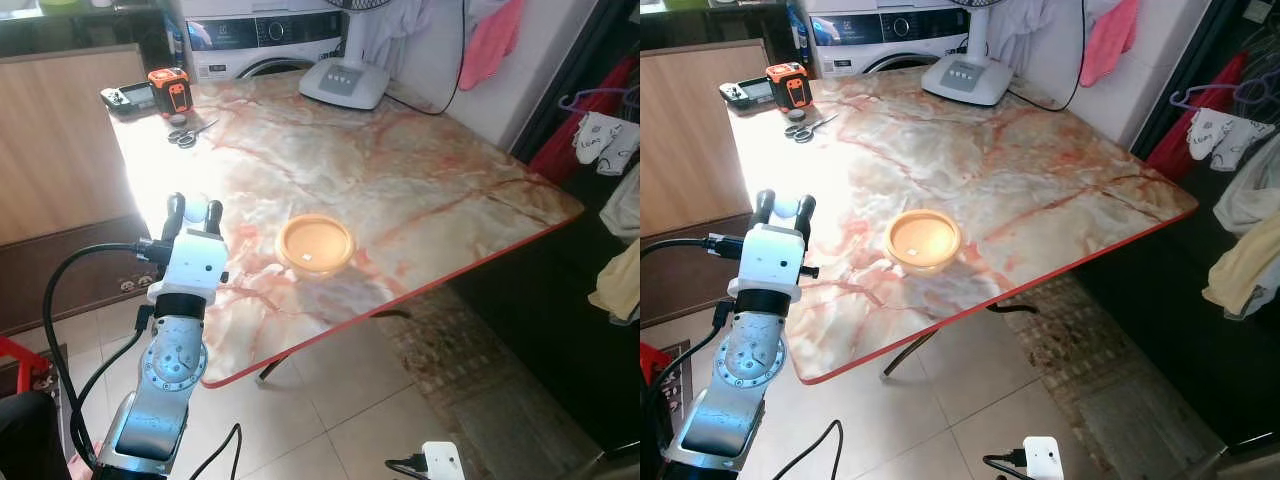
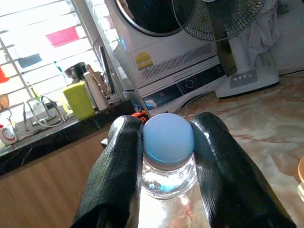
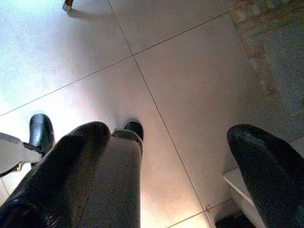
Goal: Restocking fridge
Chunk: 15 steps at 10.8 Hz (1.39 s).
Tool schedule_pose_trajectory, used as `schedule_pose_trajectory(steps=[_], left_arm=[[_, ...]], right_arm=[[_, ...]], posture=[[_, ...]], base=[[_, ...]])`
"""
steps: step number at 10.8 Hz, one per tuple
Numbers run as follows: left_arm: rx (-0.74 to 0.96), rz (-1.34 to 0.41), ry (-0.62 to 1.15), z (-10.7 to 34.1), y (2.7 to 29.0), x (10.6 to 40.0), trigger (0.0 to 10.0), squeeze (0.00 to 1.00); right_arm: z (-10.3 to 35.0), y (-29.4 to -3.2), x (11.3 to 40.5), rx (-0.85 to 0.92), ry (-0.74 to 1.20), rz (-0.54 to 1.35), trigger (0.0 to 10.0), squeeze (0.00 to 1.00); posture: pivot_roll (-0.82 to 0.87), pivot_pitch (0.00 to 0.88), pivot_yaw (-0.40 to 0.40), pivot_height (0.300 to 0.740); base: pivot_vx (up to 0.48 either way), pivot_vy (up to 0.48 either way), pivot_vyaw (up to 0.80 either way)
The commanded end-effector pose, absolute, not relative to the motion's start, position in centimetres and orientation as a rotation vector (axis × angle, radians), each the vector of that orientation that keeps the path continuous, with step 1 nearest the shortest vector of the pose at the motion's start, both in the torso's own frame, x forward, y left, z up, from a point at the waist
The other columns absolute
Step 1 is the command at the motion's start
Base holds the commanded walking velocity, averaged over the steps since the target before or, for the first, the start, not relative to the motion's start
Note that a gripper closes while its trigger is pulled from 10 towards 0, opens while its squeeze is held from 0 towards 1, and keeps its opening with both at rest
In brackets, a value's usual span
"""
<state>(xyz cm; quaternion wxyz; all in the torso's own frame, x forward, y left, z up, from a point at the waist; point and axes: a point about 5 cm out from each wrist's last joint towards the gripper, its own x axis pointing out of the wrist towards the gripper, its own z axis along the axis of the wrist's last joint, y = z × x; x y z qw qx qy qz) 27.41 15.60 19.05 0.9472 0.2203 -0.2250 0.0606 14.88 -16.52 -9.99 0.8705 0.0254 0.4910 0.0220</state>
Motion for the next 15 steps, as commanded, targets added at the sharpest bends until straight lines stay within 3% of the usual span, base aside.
schedule_pose_trajectory(steps=[1,15], left_arm=[[0.455,0.123,-0.473,19.3,15.54,27.52,10.0,0.0],[0.435,0.111,-0.459,19.19,15.52,27.79,10.0,0.0]], right_arm=[[-10.06,-17.0,14.58,0.057,1.03,0.027,10.0,0.0],[-10.16,-16.91,14.37,0.05,1.042,0.036,10.0,0.0]], posture=[[0.01,0.075,-0.128,0.74],[0.02,0.055,-0.124,0.74]], base=[[0.0,0.259,0.0],[0.0,0.275,0.0]])
